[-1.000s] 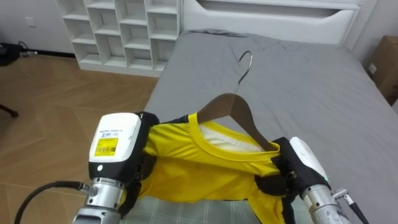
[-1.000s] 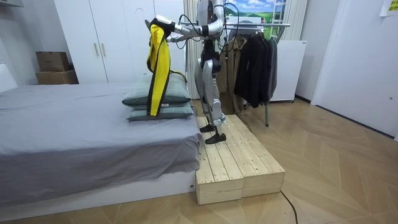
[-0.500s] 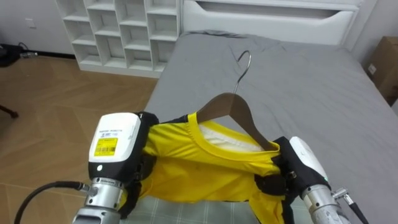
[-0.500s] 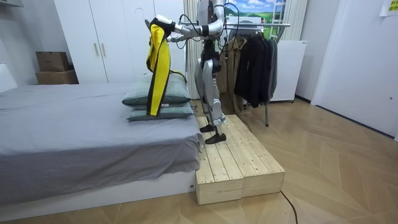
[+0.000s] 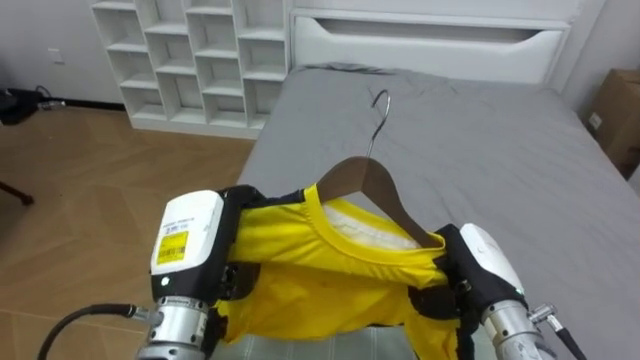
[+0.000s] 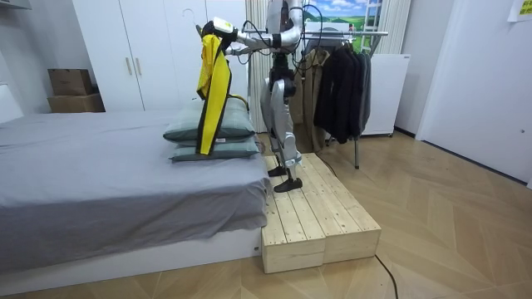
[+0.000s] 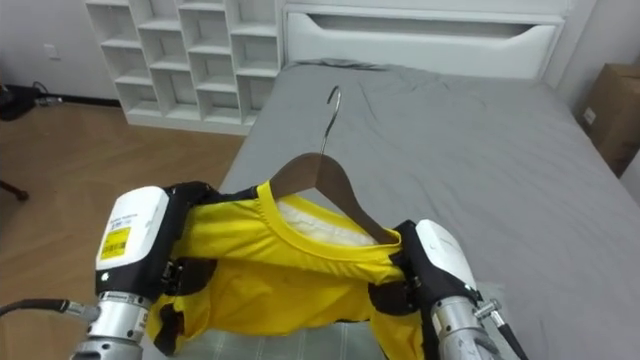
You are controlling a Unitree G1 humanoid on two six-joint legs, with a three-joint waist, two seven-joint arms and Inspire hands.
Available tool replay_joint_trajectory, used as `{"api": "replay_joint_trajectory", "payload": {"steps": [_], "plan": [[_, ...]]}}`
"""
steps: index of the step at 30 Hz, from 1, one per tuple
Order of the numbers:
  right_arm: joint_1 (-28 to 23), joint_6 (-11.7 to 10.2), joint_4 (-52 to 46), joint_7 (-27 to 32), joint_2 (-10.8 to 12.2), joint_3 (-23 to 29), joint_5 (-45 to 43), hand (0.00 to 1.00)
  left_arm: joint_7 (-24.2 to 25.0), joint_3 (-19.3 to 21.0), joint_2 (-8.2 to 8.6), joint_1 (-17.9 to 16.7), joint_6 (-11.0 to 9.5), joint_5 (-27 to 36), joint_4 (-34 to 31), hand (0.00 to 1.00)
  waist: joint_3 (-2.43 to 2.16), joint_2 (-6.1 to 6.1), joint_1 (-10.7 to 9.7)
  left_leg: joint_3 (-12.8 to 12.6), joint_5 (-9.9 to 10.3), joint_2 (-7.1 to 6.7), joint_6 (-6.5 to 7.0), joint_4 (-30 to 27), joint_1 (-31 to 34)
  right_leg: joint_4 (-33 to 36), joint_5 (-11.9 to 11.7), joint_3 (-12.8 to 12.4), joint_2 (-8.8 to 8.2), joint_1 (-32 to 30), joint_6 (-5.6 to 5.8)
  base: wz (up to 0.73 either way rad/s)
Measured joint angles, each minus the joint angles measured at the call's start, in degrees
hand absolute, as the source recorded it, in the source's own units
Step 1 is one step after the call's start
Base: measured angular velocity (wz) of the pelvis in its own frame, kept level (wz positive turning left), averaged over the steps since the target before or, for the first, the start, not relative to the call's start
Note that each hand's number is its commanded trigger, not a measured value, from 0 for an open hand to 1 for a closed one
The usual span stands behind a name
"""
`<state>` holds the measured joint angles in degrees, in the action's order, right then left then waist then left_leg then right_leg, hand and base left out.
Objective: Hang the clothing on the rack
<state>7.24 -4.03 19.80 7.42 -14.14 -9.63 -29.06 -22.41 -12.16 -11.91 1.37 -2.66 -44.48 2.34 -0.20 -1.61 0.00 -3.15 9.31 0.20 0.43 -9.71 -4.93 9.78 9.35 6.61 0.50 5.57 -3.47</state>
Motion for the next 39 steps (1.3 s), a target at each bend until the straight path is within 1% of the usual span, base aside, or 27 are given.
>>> {"api": "replay_joint_trajectory", "payload": {"steps": [3,5,8,19,30,32,36,39], "plan": [[-0.1,0.0,0.0,0.0,0.1,-0.1,-0.7,1.00,0.0,-0.7,0.01,0.0,-0.5,1.6,0.7,0.00,0.14,-0.23,-0.1,-0.2,0.0,-0.04,0.01,0.1,-0.7,0.0,0.1,-0.5,0.01,0.4,0.05,-0.08],[-0.1,0.0,-0.1,0.0,0.5,-0.1,-1.3,1.00,0.2,-1.3,0.00,0.0,-1.1,3.6,0.8,0.00,0.46,-0.71,-0.2,-0.8,0.0,-0.06,0.01,0.1,-0.7,-0.1,0.2,-0.9,0.04,0.3,0.15,-0.07],[-0.1,0.0,-0.1,-0.1,0.6,-0.1,-1.9,1.00,0.7,-1.8,0.00,0.0,-1.6,4.4,1.2,0.00,0.66,-0.99,-0.2,-1.3,0.0,-0.06,0.01,0.1,-0.6,-0.2,0.2,-1.4,0.05,0.1,0.17,-0.07],[-0.1,-0.1,-0.1,-0.1,0.8,-0.4,-2.2,1.00,1.9,-1.9,0.00,0.0,-1.6,4.3,1.2,0.00,0.65,-0.88,-1.3,-1.2,0.0,0.00,0.00,0.3,-0.5,-0.2,0.2,-1.8,0.03,-0.1,0.20,-0.01],[-0.5,-0.1,-0.1,-0.5,0.8,-0.4,-2.7,1.00,2.7,-1.9,-0.05,-0.8,-1.6,4.4,1.2,0.00,0.73,-0.47,-1.1,-0.8,0.0,-0.01,0.01,0.3,-0.6,0.0,0.2,-1.6,0.13,-0.1,0.19,0.01],[-0.8,-0.1,-0.1,-0.5,0.8,-0.4,-2.7,1.00,2.7,-1.9,-0.43,-0.8,-1.6,4.4,1.2,0.00,0.75,-0.33,-1.0,-0.7,0.1,-0.06,0.08,0.3,-0.6,0.0,0.1,-1.8,0.25,-0.1,0.20,0.00],[-0.8,-0.1,-0.1,-0.5,0.8,-0.4,-3.0,1.00,2.6,-1.6,-0.67,-0.8,-1.7,4.3,1.1,0.00,0.69,-0.20,-0.7,-0.7,0.1,-0.04,0.12,0.3,-0.6,0.0,0.1,-1.9,0.46,0.0,0.16,0.00],[-1.0,-0.1,-0.1,-0.2,0.7,-0.4,-3.0,1.00,2.6,-1.4,-0.67,-0.9,-1.7,4.3,0.9,0.00,0.49,0.11,-0.6,-0.7,0.1,0.03,0.11,0.3,-0.5,-0.1,0.1,-1.8,0.55,0.0,0.10,0.00]]}}
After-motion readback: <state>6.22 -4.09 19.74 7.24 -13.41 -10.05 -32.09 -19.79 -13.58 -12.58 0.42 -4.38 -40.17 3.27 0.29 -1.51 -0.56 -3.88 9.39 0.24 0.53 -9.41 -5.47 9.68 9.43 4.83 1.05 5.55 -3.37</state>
